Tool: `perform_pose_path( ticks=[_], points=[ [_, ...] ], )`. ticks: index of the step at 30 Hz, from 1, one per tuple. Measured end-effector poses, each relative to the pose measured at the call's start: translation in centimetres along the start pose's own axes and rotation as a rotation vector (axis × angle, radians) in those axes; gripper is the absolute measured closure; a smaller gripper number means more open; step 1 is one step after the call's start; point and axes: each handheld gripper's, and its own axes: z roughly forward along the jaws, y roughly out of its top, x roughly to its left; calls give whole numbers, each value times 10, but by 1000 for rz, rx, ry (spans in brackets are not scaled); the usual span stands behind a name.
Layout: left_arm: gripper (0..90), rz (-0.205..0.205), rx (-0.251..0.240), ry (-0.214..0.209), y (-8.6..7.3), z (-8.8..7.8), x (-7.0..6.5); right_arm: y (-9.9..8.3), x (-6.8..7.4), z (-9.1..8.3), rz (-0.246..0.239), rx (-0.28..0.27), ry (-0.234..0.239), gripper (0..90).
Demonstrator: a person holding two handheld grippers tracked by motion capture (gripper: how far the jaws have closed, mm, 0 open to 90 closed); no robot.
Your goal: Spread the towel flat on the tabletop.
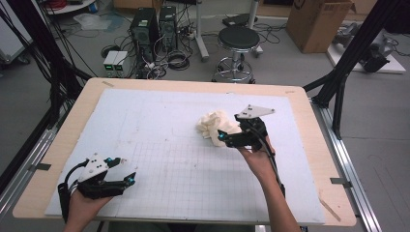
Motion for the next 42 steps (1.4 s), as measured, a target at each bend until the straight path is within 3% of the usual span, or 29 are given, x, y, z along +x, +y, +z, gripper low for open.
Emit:
perform_pose_path(
  ticks=[3,7,9,12,15,16,20,24,25,34,42],
  points=[
    [241,-7,-5,3,0,-1,1,5,-1,16,-11,9,1,208],
    [241,-9,-3,0,0,0,2,5,-5,36,9,39,4,242],
    [241,-6,-4,-2,0,1,2,1,-6,53,12,77,3,273],
    [241,-3,-3,-6,0,1,1,-4,-7,63,13,113,-9,302],
    [241,2,0,-6,0,1,1,-11,-10,81,13,150,-12,417],
    [241,1,0,-8,0,1,1,-11,-10,81,13,150,-12,417],
    [241,0,-4,-5,0,1,2,-18,-16,94,29,188,-62,567],
    [242,-5,-3,-7,0,2,2,-23,-19,100,25,222,-72,630],
    [241,-4,-2,-7,0,2,2,-26,-21,104,43,239,-69,659],
    [241,-4,-5,-5,0,2,2,-24,-28,96,130,200,-25,774],
    [242,2,0,-6,0,3,2,-14,-21,80,108,172,2,783]
  ],
)
